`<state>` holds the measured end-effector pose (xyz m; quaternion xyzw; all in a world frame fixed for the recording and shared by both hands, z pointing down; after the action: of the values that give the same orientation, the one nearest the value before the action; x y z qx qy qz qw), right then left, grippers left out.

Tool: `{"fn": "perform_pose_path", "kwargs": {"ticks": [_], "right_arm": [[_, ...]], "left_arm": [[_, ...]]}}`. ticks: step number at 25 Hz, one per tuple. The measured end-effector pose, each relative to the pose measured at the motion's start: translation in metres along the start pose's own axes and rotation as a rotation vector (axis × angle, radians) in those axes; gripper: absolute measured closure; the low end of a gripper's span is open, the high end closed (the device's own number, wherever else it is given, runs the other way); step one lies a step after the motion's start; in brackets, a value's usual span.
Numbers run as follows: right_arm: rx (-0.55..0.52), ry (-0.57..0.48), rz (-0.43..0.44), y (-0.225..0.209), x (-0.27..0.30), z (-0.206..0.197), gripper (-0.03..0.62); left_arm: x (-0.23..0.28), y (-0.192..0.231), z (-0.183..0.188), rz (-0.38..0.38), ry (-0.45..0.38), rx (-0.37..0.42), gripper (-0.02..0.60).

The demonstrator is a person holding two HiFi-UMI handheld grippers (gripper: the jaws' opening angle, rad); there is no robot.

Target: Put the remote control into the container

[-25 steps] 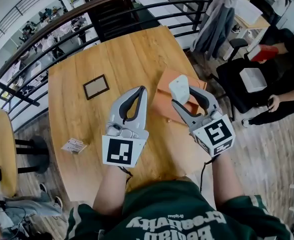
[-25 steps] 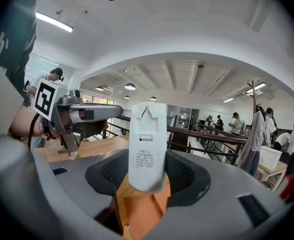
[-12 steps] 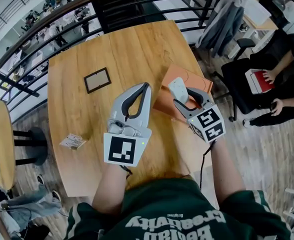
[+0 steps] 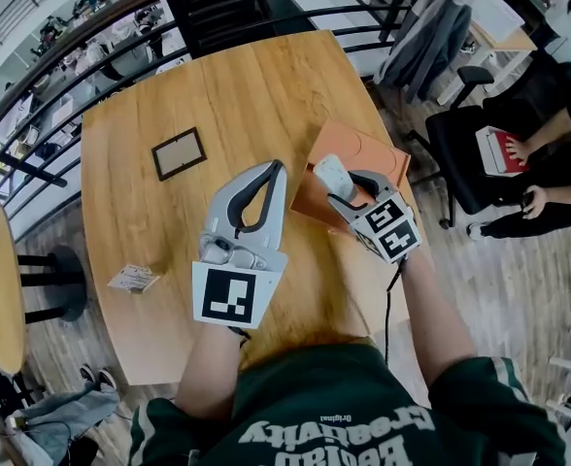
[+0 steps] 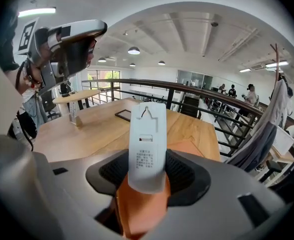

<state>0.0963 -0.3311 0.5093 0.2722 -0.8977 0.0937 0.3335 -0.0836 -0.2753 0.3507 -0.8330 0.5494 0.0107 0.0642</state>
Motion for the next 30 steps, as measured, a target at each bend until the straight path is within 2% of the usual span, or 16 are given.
{"fn": "perform_pose_path", "kwargs": {"ticks": [10, 19, 24, 30], "right_arm": [[0.004, 0.145, 0.028, -0.009, 0.030, -0.036, 0.352], [-0.006, 0.264, 0.061, -0.014, 0.054, -0.067, 0.352], [0.013, 0.306, 0.082, -0.016, 0.063, -0.083, 0.352], [0.036, 0.345, 0.086, -0.017, 0.071, -0.096, 0.352]], "left_arm": [[0.007, 0.005, -0.012, 0.013, 0.025, -0.017, 0.583], [0.009, -0.002, -0.020, -0.013, 0.041, -0.034, 0.583], [0.009, -0.004, -0.024, -0.023, 0.060, -0.016, 0.583], [0.009, -0.001, -0.030, -0.011, 0.080, -0.032, 0.583]]}}
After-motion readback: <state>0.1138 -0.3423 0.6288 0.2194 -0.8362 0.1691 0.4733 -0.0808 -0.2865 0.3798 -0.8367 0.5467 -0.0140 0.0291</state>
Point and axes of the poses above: the fingertips, and each gripper's own axes: x forward along the fingers, y to its left, z out of its top, the point moved 7 cm from there along -x, backward along the fingers, and after that the axes turned 8 degrees about z, right-handed, at the moved point
